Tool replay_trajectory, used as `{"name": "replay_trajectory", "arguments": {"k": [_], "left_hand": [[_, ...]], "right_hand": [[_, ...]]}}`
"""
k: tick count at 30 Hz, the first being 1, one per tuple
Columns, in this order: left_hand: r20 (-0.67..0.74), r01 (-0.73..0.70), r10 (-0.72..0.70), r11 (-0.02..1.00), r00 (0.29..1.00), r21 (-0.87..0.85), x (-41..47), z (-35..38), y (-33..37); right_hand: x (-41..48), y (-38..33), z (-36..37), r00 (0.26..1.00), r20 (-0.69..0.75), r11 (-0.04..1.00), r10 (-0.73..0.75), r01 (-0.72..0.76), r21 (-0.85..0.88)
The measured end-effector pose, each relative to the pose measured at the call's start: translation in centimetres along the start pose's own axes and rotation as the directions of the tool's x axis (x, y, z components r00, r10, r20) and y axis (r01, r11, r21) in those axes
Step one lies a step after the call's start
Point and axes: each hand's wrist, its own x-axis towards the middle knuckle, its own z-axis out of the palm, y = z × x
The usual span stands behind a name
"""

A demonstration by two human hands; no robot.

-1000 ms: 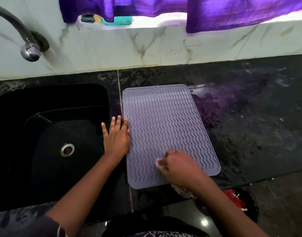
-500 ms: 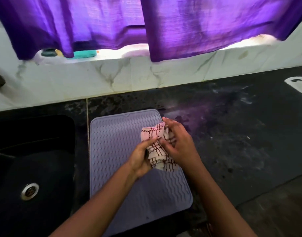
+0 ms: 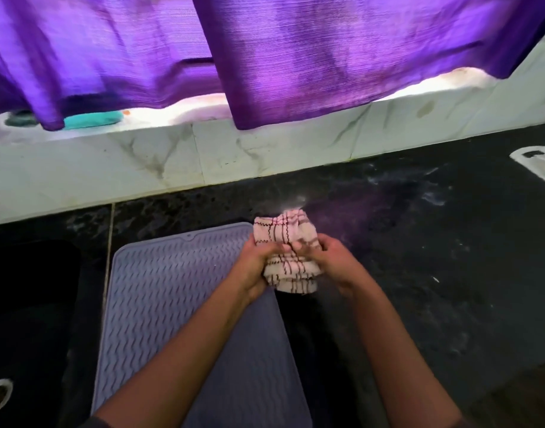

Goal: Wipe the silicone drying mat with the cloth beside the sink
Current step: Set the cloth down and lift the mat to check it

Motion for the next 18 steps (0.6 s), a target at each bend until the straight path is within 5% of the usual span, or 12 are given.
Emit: {"name": "replay_trajectory", "arguments": {"k": [3,8,10,12,13,15,18], "left_hand": [[0.017,0.063,-0.063,0.998,0.998,0.024,3.9,1.4,0.7],[-0.214,0.045,0.014,0.963,0.977,0.266,10.4,2.5,0.7],[-0.227,0.058,0.12,0.761,0.966,0.646,11.4,2.1,-0.1],[-0.195,0.095,0.246,0.367,0.949,0.925,10.9,1.6,-0.9],[-0.179,0.103,0.298,0.252,0.938,0.962,10.4,1.0,-1.0],[-0.167,0.109,0.349,0.181,0.922,0.977,9.1,-1.1,-0.4],[-0.214,0.199,0.382,0.079,0.899,0.977,6.8,-7.7,2.7]], "right_hand": [[3.4,-1.5,-2.4,0.994,-0.104,0.997,-0.037,0.031,-0.064],[9.9,-2.4,-4.6,0.994,-0.111,0.989,0.004,-0.02,-0.148],[12.2,-0.9,-4.8,0.989,-0.151,0.86,0.005,-0.081,-0.504],[13.2,0.8,-4.7,0.969,-0.245,0.506,0.036,-0.229,-0.831],[13.3,1.3,-4.5,0.958,-0.287,0.412,0.011,-0.266,-0.871],[13.0,1.3,-3.4,0.933,-0.3,0.364,-0.199,-0.214,-0.906],[12.3,0.5,0.2,0.869,0.021,0.261,-0.495,0.172,-0.95]]}}
